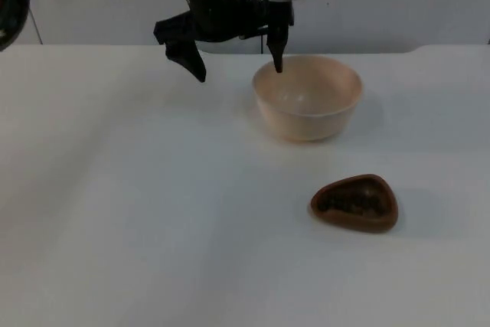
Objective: Pick up the bowl with the left hand and pour the coffee beans from the cup into the bowl with the right hand.
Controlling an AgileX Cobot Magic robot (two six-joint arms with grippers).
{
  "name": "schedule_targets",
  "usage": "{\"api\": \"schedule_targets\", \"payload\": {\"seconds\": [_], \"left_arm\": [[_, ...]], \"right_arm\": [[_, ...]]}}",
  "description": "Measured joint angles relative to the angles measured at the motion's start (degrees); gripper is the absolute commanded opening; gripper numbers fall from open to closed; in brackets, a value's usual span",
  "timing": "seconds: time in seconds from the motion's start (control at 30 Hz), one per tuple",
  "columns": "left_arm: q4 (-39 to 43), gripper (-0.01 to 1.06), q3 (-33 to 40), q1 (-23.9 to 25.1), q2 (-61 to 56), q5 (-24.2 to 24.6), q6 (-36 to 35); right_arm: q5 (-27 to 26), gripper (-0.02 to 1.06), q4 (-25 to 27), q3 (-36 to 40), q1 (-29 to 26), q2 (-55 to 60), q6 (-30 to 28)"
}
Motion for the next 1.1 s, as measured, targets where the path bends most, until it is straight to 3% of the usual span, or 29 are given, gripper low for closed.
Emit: {"api": "schedule_targets", "payload": {"seconds": [0.33, 0.9, 1.0, 1.1], "left_arm": [[-0.39, 1.02, -0.11, 0.00, 2.83, -3.28, -1.18], [-0.61, 1.00, -0.11, 0.33, 4.04, -3.17, -1.18], [-0.61, 0.97, -0.11, 0.42, 4.04, -3.17, -1.04], [-0.66, 0.84, -0.11, 0.42, 4.04, -3.17, -0.94]], "right_arm": [[0.00, 1.05, 0.00, 0.00, 0.00, 0.00, 0.00], [0.00, 1.05, 0.00, 0.00, 0.00, 0.00, 0.00], [0.00, 1.05, 0.00, 0.00, 0.00, 0.00, 0.00], [0.00, 1.05, 0.00, 0.00, 0.00, 0.00, 0.00]]}}
